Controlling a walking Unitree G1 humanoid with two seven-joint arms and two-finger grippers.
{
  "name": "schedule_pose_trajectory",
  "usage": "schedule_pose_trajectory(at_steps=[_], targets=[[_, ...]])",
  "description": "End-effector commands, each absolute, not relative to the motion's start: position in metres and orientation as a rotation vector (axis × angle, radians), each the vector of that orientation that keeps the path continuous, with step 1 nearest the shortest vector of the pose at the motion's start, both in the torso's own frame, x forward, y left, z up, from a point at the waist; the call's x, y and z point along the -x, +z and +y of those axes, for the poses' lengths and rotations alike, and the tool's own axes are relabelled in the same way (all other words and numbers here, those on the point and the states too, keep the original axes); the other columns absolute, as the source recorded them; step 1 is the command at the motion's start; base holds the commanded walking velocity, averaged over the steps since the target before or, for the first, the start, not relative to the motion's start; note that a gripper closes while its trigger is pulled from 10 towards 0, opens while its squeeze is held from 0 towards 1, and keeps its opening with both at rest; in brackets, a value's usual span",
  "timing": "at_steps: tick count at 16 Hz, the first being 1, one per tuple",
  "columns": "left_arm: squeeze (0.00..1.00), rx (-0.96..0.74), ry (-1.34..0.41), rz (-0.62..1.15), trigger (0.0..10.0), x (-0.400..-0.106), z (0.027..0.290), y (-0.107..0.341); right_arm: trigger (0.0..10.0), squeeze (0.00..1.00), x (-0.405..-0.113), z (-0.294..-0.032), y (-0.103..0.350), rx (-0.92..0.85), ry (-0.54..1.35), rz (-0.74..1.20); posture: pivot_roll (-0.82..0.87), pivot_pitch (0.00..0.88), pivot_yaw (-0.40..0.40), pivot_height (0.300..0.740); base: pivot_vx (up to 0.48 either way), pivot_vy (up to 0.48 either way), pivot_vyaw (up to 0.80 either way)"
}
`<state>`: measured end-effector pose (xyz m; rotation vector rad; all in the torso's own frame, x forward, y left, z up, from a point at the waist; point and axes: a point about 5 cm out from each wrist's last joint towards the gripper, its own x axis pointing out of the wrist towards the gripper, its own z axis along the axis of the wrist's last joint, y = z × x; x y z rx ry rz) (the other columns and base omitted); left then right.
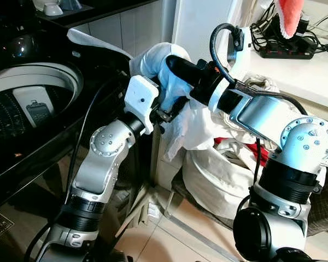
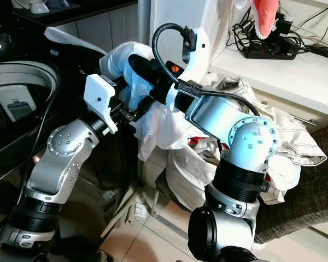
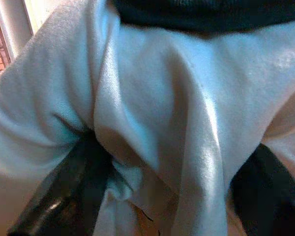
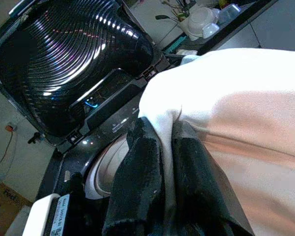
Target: Clothes washing
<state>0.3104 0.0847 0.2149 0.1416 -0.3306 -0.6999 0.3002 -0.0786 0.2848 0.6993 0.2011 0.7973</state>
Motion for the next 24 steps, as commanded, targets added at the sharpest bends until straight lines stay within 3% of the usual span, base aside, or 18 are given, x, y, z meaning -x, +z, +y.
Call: schedule_pose_trajectory(at_steps=[1, 23, 24], targets=[[0.00, -0.134, -0.719, -0.360, 0.0, -0.307, 0.084, 0.220, 0.0, 0.00, -0.297, -0.079, 0.283, -0.689, 0.800, 0.203, -0.02, 0.000, -0.072, 0.740, 0.000, 0.000, 0.00], [0.00, -0.124, -0.704, -0.340, 0.0, -0.308, 0.089, 0.219, 0.0, 0.00, -0.296, -0.079, 0.283, -0.666, 0.796, 0.201, -0.01, 0.000, -0.072, 0.740, 0.000, 0.000, 0.00], [0.00, -0.123, -0.647, -0.351, 0.0, -0.314, 0.094, 0.223, 8.6, 0.00, -0.297, -0.080, 0.285, -0.625, 0.790, 0.175, -0.01, 0.000, -0.074, 0.740, 0.000, 0.000, 0.00]])
